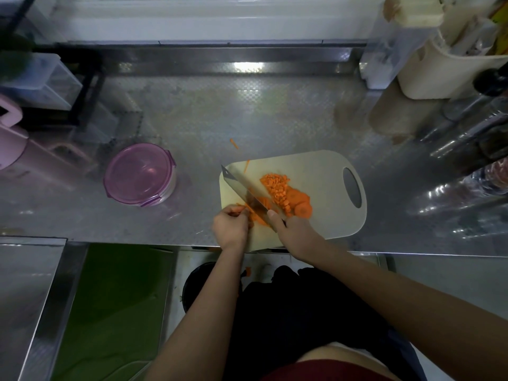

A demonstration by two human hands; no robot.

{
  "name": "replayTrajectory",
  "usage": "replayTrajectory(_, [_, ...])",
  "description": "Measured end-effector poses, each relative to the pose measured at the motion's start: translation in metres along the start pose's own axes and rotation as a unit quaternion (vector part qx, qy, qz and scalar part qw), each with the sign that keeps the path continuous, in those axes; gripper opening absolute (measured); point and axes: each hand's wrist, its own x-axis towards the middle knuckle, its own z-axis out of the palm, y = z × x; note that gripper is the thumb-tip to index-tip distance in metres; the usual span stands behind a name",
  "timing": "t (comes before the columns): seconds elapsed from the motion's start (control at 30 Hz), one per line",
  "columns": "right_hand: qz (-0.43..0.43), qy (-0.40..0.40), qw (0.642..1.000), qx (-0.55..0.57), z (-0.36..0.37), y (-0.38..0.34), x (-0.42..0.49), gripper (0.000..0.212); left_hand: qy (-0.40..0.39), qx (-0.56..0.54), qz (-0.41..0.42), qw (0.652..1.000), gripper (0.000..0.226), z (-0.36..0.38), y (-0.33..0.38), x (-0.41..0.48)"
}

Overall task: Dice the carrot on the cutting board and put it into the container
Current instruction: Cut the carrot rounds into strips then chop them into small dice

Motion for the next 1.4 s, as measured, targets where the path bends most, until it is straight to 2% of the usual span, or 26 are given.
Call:
replayTrajectory(0.17, [-0.008, -0.003, 1.000, -0.019, -0.001, -0.007, -0.003, 0.061, -0.003, 0.008, -0.013, 1.000, 0.021, 0.001, 0.000, 0.002])
replayTrajectory(0.27, [-0.008, -0.001, 1.000, -0.029, -0.002, -0.013, -0.004, 0.051, -0.006, 0.016, -0.023, 1.000, 0.019, 0.000, 0.003, 0.002])
replayTrajectory(0.43, [0.010, 0.019, 1.000, -0.020, 0.014, -0.006, 0.005, 0.059, -0.006, 0.029, -0.025, 0.999, 0.011, -0.002, 0.009, -0.001])
replayTrajectory(0.83, [0.000, 0.041, 0.997, -0.063, 0.026, 0.002, 0.012, 0.064, -0.018, 0.041, -0.017, 0.999, 0.016, -0.005, 0.012, -0.003])
replayTrajectory(0.97, [-0.006, 0.030, 0.998, -0.054, 0.019, 0.003, 0.014, 0.055, -0.027, 0.036, -0.027, 0.999, 0.017, -0.006, 0.012, -0.005])
replayTrajectory(1.1, [-0.006, 0.021, 0.999, -0.042, 0.017, 0.005, 0.015, 0.062, -0.031, 0.037, -0.027, 0.998, 0.019, -0.006, 0.012, -0.003])
replayTrajectory(1.27, [0.004, 0.009, 1.000, -0.025, 0.011, 0.009, 0.014, 0.060, -0.042, 0.026, 0.004, 0.999, 0.019, -0.006, 0.007, -0.009])
replayTrajectory(1.37, [0.004, 0.003, 1.000, -0.019, 0.011, 0.009, 0.014, 0.057, -0.046, 0.037, 0.037, 0.998, 0.003, -0.007, 0.004, -0.017])
replayTrajectory(1.4, [0.000, -0.001, 1.000, -0.020, 0.011, 0.008, 0.013, 0.058, -0.041, 0.039, 0.038, 0.998, 0.008, -0.007, 0.004, -0.018])
